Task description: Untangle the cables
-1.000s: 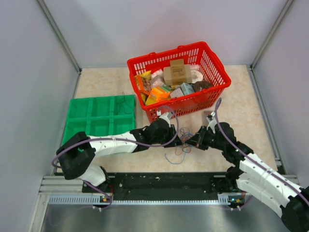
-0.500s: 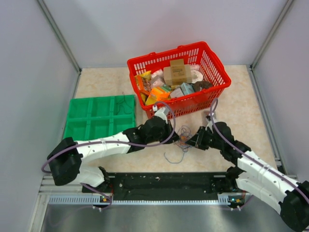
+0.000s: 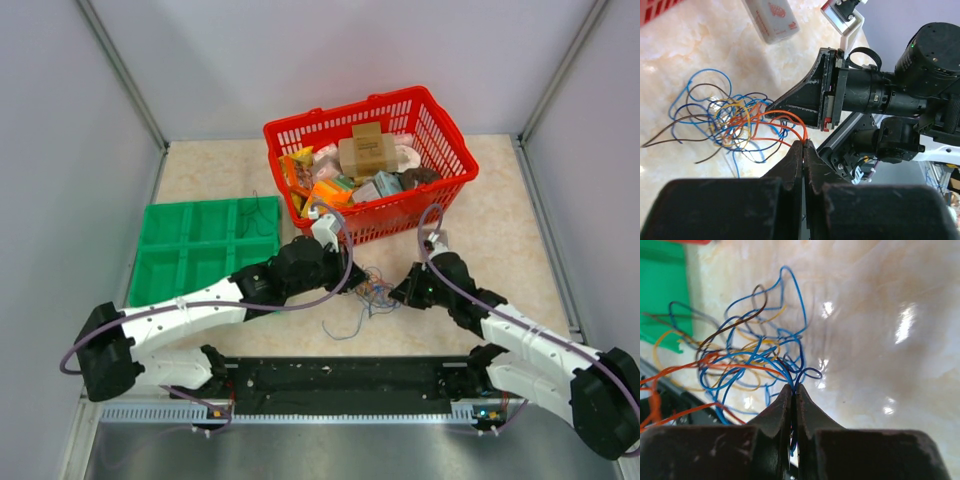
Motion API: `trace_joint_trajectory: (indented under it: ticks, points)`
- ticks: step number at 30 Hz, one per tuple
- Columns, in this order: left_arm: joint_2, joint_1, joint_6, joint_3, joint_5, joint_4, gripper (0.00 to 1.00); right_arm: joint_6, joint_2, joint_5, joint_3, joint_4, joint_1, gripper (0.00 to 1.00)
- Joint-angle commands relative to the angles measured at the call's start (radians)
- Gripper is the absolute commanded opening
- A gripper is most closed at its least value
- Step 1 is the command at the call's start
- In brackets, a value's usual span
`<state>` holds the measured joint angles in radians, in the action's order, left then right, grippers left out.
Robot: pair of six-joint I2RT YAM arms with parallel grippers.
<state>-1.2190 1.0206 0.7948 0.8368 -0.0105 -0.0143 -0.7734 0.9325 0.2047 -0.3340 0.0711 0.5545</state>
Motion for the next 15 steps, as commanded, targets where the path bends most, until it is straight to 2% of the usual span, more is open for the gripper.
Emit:
trace_joint_trajectory:
  ticks: [1,4,5,7,8,10,14,15]
  points:
    - [0.075,0.003,-0.089,0.077,0.062,-0.028,0.00,0.057,-0.015,-0.181,-0.016,0.054,0.005,0.05]
    - [0.127,0.003,-0.150,0.094,0.131,-0.053,0.00,0.060,-0.021,-0.227,-0.011,0.081,0.005,0.15]
    - [0.150,0.003,-0.178,0.099,0.139,-0.050,0.00,0.059,-0.021,-0.238,-0.007,0.079,0.005,0.13]
    - [0.191,0.003,-0.213,0.111,0.130,-0.036,0.00,0.040,-0.018,-0.270,0.004,0.079,0.004,0.00]
    - [0.205,0.001,-0.224,0.123,0.118,-0.035,0.00,0.034,-0.017,-0.287,0.010,0.078,0.005,0.00]
    - [0.233,0.001,-0.239,0.154,0.069,-0.032,0.00,0.022,-0.020,-0.324,0.019,0.076,0.004,0.00]
    - [0.268,-0.005,-0.266,0.235,-0.126,-0.039,0.00,-0.024,-0.005,-0.407,0.023,0.114,-0.025,0.00]
    - [0.277,-0.007,-0.278,0.257,-0.140,-0.050,0.00,-0.030,0.002,-0.418,0.021,0.122,-0.042,0.03]
